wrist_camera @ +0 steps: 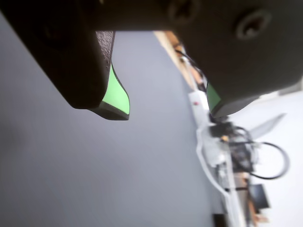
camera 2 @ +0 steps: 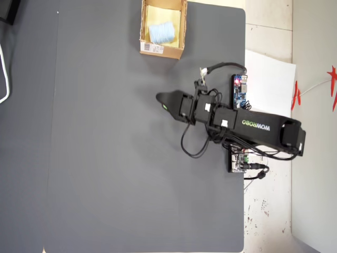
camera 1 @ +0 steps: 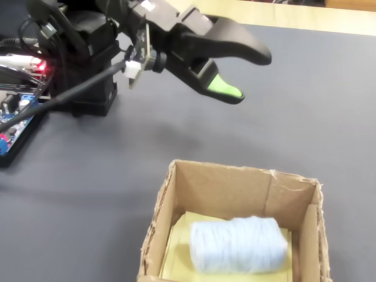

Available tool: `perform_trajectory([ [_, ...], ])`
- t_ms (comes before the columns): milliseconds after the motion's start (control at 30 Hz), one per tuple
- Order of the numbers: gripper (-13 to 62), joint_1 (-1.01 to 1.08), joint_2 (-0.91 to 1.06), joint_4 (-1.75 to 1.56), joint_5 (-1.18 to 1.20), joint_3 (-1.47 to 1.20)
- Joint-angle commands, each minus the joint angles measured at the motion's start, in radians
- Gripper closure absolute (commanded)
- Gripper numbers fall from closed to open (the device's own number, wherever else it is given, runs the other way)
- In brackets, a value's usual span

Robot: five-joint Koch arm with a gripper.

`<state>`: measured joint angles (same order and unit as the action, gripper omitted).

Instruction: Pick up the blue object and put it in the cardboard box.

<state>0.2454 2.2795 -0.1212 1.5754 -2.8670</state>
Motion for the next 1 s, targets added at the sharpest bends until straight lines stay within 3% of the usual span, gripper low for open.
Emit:
perform_trajectory([
  [0,15.4,-0.017,0.087,-0.103,0.032,0.006],
  [500,15.4,-0.138,0.089,-0.112,0.026,-0.245],
  [967,15.4,-0.124,0.087,0.006,0.025,-0.252],
])
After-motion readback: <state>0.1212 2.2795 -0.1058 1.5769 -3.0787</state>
